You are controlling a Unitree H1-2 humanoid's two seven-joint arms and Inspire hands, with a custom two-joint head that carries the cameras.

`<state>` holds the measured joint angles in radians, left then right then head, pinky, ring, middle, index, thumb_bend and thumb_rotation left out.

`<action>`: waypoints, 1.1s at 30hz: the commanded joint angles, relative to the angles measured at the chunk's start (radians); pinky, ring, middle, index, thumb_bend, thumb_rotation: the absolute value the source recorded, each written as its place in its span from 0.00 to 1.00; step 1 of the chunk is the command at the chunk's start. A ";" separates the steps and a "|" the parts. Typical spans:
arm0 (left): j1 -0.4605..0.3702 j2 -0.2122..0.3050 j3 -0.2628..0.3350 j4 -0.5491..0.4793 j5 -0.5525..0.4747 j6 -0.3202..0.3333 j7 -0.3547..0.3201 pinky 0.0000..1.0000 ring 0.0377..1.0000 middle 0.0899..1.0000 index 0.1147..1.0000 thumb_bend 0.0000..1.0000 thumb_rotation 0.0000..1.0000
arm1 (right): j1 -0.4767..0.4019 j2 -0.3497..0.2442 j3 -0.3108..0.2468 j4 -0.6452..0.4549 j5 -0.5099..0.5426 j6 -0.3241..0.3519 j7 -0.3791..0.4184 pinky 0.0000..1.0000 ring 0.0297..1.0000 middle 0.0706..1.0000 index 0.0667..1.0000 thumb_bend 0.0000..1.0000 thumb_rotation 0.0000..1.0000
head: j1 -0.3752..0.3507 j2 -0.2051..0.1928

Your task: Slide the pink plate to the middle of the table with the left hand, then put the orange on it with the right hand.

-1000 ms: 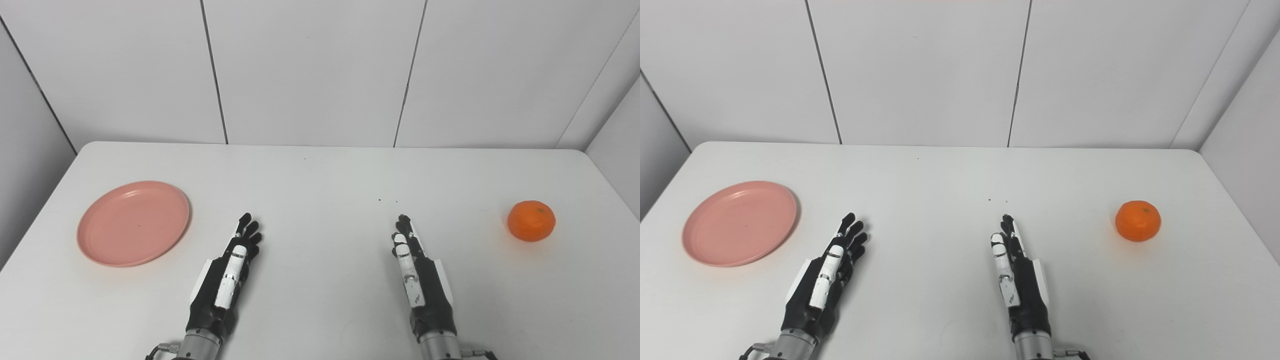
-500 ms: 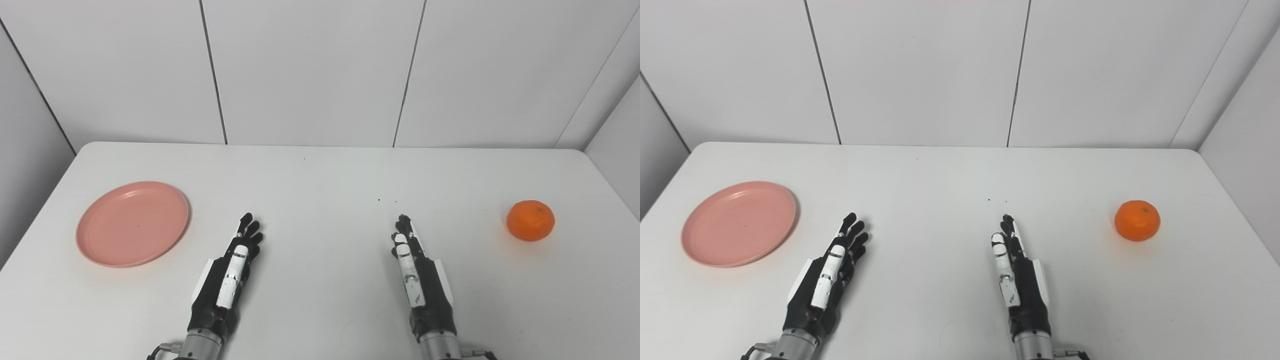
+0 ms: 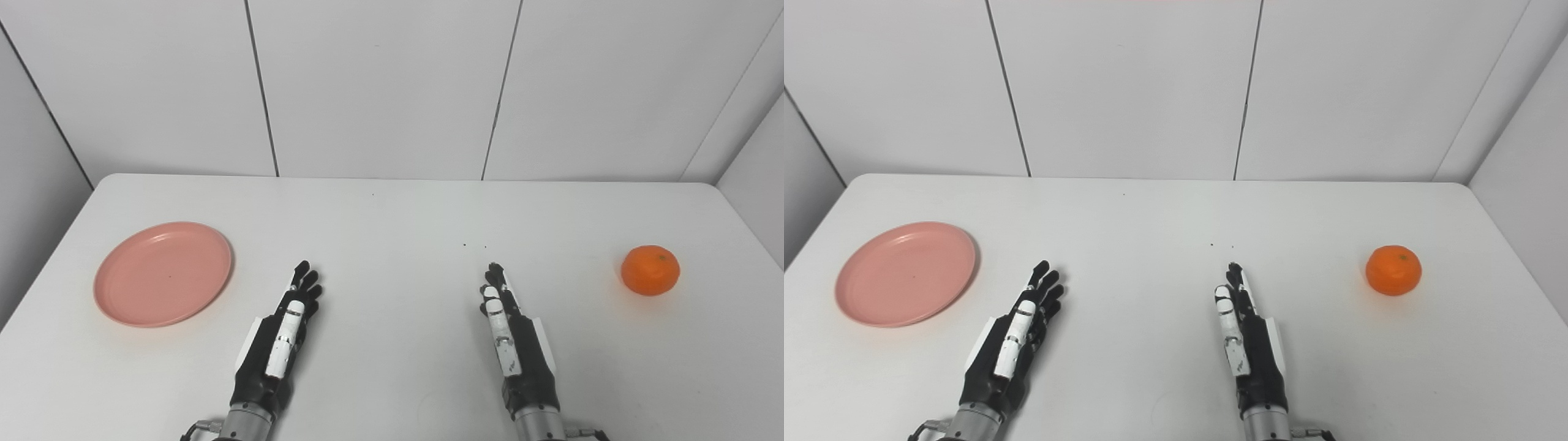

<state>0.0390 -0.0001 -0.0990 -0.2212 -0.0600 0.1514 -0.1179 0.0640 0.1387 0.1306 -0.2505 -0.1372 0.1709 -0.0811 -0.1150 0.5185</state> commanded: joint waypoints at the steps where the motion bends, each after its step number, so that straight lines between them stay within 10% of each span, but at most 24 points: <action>1: -0.014 -0.004 -0.012 -0.007 0.009 -0.030 -0.003 1.00 0.98 0.99 0.98 0.45 1.00 | -0.015 -0.003 -0.003 -0.017 0.011 -0.064 0.006 0.95 0.96 0.97 0.97 0.21 1.00 | 0.025 -0.004; 14: -0.007 -0.048 -0.059 0.048 0.063 -0.080 0.027 0.97 0.97 0.99 0.97 0.41 0.98 | -0.008 -0.053 -0.043 -0.016 0.105 -0.080 0.049 1.00 0.99 1.00 1.00 0.19 1.00 | 0.214 -0.075; 33: -0.008 -0.077 -0.090 0.092 0.122 -0.120 0.072 0.95 0.96 0.97 0.96 0.37 1.00 | 0.001 -0.084 -0.058 0.017 0.149 -0.160 0.079 1.00 0.99 1.00 1.00 0.20 1.00 | 0.261 -0.096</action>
<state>0.0389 -0.0538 -0.1660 -0.1305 0.0549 0.0287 -0.0372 0.0742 0.0544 0.0733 -0.2121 0.0059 0.0613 -0.0117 0.1457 0.4218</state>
